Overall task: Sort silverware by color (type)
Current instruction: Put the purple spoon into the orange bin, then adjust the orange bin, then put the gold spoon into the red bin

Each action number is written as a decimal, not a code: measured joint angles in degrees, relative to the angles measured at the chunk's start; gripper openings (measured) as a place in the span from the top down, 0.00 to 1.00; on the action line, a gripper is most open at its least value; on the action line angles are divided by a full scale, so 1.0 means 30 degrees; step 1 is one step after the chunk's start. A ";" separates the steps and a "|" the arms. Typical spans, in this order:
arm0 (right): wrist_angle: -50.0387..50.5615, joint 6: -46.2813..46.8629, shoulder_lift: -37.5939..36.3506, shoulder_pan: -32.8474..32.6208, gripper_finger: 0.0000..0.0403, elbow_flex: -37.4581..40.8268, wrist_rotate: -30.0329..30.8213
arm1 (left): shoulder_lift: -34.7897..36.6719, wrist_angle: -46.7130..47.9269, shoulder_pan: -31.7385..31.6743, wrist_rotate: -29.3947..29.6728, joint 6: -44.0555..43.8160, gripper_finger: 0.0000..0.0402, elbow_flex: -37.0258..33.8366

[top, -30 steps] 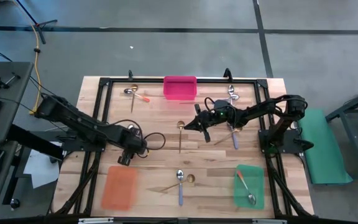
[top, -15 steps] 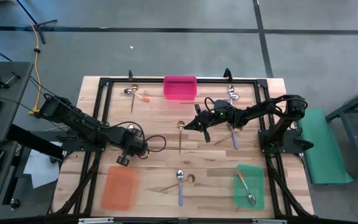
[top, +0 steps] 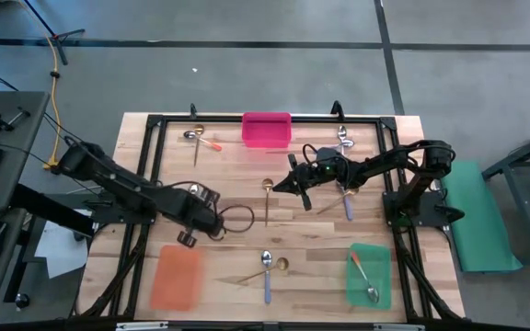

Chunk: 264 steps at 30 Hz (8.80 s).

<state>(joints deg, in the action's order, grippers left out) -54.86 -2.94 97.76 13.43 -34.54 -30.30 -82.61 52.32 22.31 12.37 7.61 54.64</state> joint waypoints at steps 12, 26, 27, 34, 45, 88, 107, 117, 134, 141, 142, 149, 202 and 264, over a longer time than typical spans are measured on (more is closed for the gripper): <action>0.0461 0.0000 0.0000 0.0000 1.00 0.0000 0.0173 | 0.0007 0.0206 0.6910 -0.0059 -0.4603 0.97 0.4483; 0.0720 -0.0007 0.0000 0.0000 1.00 0.0000 0.0926 | -0.2470 -0.2649 1.3133 0.2804 -0.6569 0.97 0.4763; 0.0781 -0.0007 0.0000 0.0000 1.00 0.0000 0.1055 | -0.2848 -0.2875 1.3230 0.3035 -0.6183 0.97 0.4763; 0.1000 0.0488 0.0000 -0.0150 1.00 0.0000 0.1107 | -0.4802 -0.3185 1.3245 0.3556 -0.5353 0.97 0.4763; 0.0986 0.0000 0.0000 -0.1150 1.00 0.0000 0.1676 | -0.5013 -0.3746 1.3408 0.4273 -0.6558 0.97 0.2601; 0.1059 -0.0175 0.0000 -0.1282 1.00 0.0000 0.2307 | -0.3293 -0.1552 1.3793 -0.0412 -0.9877 0.88 0.2056; 0.1066 -0.0164 0.0000 -0.1282 1.00 0.0000 0.2317 | -0.3293 -0.0549 1.3668 -0.1119 -1.4481 0.85 0.2188; 0.1066 -0.0042 0.0000 -0.1282 1.00 0.0000 0.2324 | -0.3293 0.0330 1.3764 -0.0958 -1.5423 0.74 0.3417; 0.1139 -0.0022 0.0000 -0.1282 1.00 0.0000 0.2382 | -0.3264 0.1707 1.4644 -0.0576 -2.0350 0.99 0.1688; 0.1139 0.0033 0.0000 -0.1282 1.00 0.0000 0.2375 | -0.3264 0.1047 1.4240 0.0957 -2.0508 1.00 0.0119; 0.1139 0.0032 0.0000 -0.1282 1.00 0.0000 0.2375 | -0.3270 0.0922 1.4136 0.1124 -2.0495 1.00 0.0024; 0.1139 0.0029 0.0000 -0.1282 1.00 0.0000 0.2363 | -0.3271 -0.1182 1.3392 0.2040 -1.8827 1.00 -0.0184; 0.1197 0.0098 0.0000 -0.1276 1.00 0.0000 0.2486 | 0.2622 -0.6780 1.0713 0.4364 -1.5669 1.00 -0.4979; 4.0852 0.2926 -0.0015 -0.5869 0.60 -0.9736 1.2910 | 1.0295 -2.4571 -1.0689 -0.6120 -0.3496 1.00 -1.5112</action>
<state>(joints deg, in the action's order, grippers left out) 67.70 5.84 97.71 -4.18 -63.75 8.43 -51.72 -21.39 -9.76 -5.99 -2.87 9.30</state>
